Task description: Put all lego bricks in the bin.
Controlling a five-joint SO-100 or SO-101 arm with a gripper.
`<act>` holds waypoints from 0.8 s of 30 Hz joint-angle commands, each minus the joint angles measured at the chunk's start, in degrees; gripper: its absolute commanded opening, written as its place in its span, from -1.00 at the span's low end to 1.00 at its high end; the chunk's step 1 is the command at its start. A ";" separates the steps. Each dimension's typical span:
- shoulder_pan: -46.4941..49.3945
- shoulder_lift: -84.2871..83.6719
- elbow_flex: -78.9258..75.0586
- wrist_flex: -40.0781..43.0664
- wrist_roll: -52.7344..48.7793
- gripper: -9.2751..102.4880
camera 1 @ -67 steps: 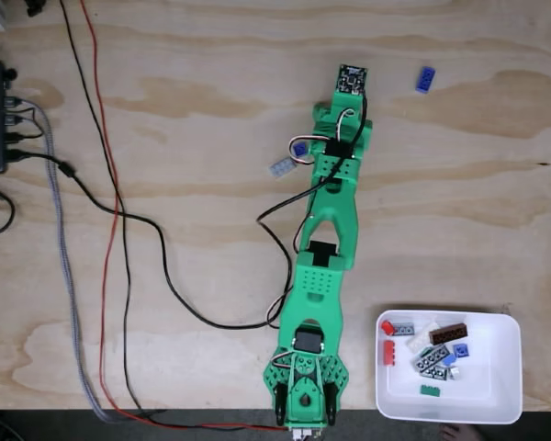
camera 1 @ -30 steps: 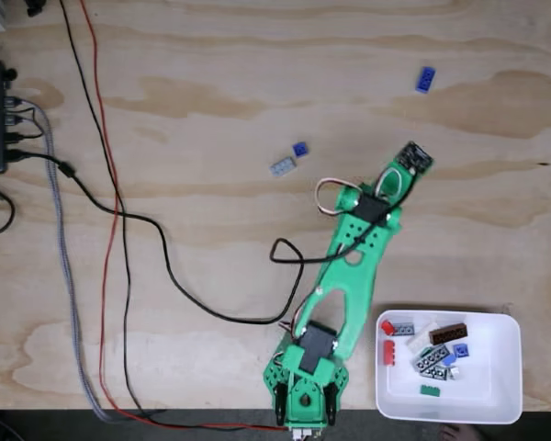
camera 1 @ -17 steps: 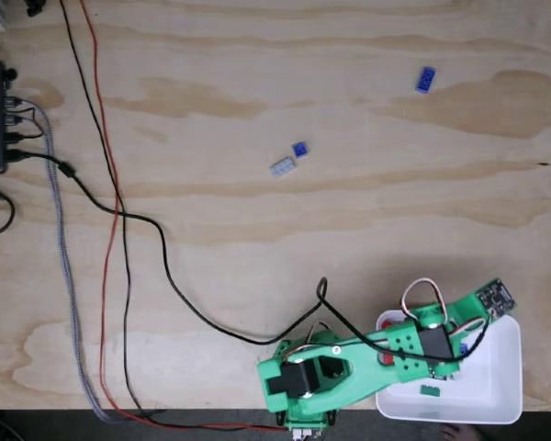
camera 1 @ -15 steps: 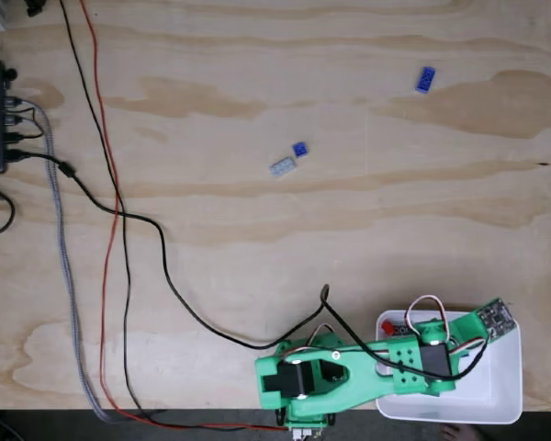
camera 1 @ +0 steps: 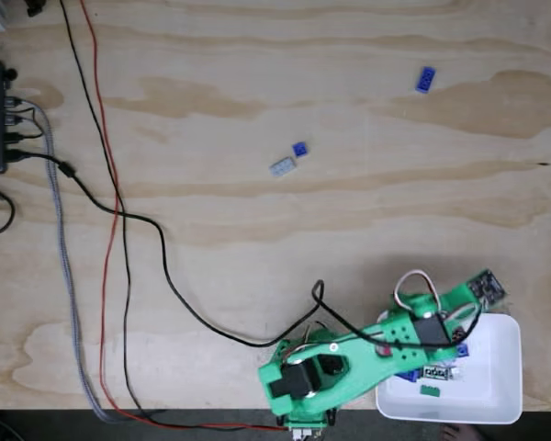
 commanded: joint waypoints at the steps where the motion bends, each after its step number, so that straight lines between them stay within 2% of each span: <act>1: -36.56 -11.07 -6.86 -12.66 33.22 -0.42; 3: -47.81 -16.79 -8.17 -19.42 43.95 -0.45; 6: -60.21 -24.52 -16.00 -21.62 57.48 -0.50; 11: -70.31 -37.27 -29.44 -22.68 69.52 -0.43; 15: -72.51 -46.32 -36.30 -23.03 71.72 -0.47; 24: -72.25 -58.45 -43.07 -22.59 67.94 -0.47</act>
